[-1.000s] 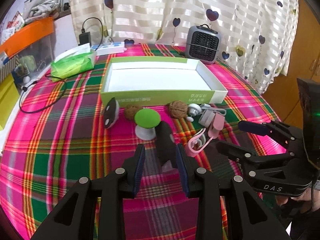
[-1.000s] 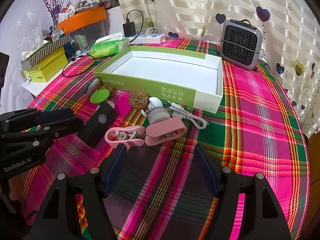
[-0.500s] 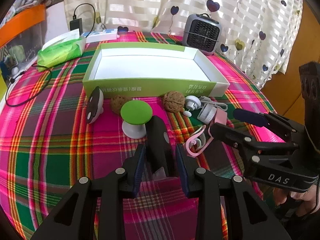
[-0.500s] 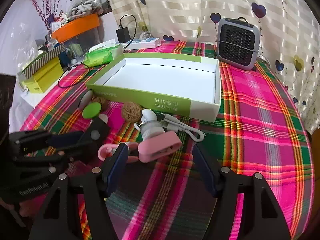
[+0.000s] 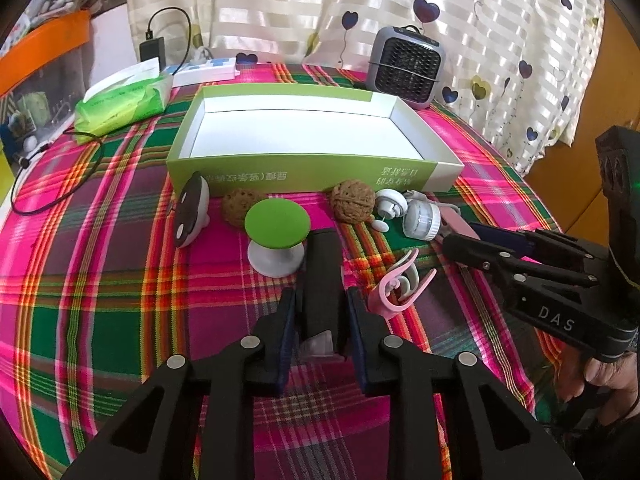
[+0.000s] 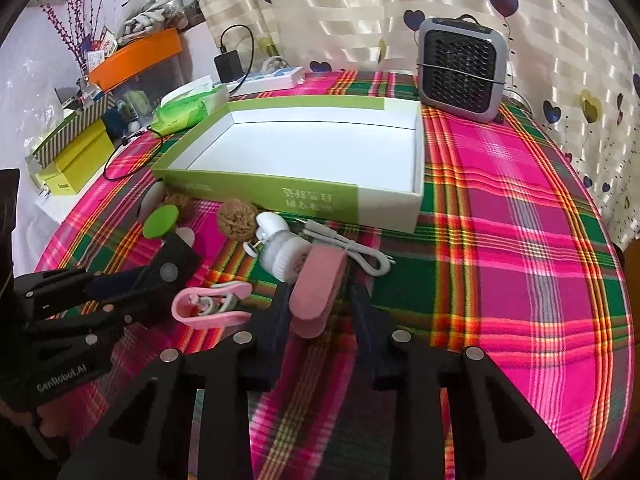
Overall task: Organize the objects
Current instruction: 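Grasp the black stapler with the left tool while the right tool grasps the pink clip, then carry the stapler and pink clip into the green box and open both tools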
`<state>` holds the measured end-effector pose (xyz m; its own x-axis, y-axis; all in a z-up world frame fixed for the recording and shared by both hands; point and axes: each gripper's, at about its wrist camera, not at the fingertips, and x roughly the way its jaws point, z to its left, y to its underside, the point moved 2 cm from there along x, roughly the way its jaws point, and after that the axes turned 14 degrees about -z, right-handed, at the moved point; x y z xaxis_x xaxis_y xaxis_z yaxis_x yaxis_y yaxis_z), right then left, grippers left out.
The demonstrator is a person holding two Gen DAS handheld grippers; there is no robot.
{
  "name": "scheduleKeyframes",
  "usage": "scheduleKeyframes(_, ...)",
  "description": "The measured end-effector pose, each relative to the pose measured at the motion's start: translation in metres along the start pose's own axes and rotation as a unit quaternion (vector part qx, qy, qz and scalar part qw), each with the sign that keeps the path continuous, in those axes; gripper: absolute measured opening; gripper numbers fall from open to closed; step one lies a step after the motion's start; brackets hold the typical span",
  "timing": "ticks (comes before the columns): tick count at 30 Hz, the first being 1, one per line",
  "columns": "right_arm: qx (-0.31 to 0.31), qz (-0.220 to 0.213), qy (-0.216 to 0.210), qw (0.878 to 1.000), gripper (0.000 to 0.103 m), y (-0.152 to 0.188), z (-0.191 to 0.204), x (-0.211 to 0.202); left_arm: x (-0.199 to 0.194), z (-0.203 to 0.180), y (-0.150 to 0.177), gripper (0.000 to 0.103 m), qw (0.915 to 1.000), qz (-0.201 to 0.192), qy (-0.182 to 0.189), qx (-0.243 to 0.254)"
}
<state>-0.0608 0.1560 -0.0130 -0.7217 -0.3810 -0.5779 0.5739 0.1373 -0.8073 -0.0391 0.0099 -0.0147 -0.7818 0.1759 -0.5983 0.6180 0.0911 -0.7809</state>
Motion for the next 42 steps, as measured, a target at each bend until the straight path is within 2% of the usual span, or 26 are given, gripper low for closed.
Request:
scheduleKeyframes(6,-0.004,0.003,0.002,1.0,0.032,-0.003,-0.002,0.005,-0.002,0.001,-0.001,0.022,1.0,-0.003,-0.001,0.005)
scheduleKeyframes(9,-0.014,0.003,-0.003,1.0,0.019,-0.003,0.002,0.006,-0.002,0.0,-0.002,0.022,1.0,-0.005,-0.002,0.008)
scheduleKeyframes(19,-0.022,-0.011,-0.004,1.0,0.019,-0.001,0.005,-0.007,-0.016,-0.008,-0.002,0.022,0.9991,-0.028,-0.016,0.028)
scheduleKeyframes(30,-0.035,-0.046,-0.018,0.998,0.019,-0.01,0.018,-0.031,-0.039,-0.017,-0.009,0.022,0.9967,-0.063,-0.023,0.047)
scheduleKeyframes(42,-0.047,-0.058,-0.027,0.997,0.019,-0.02,0.026,-0.032,-0.04,-0.018,-0.021,0.022,0.9952,-0.077,-0.029,0.052)
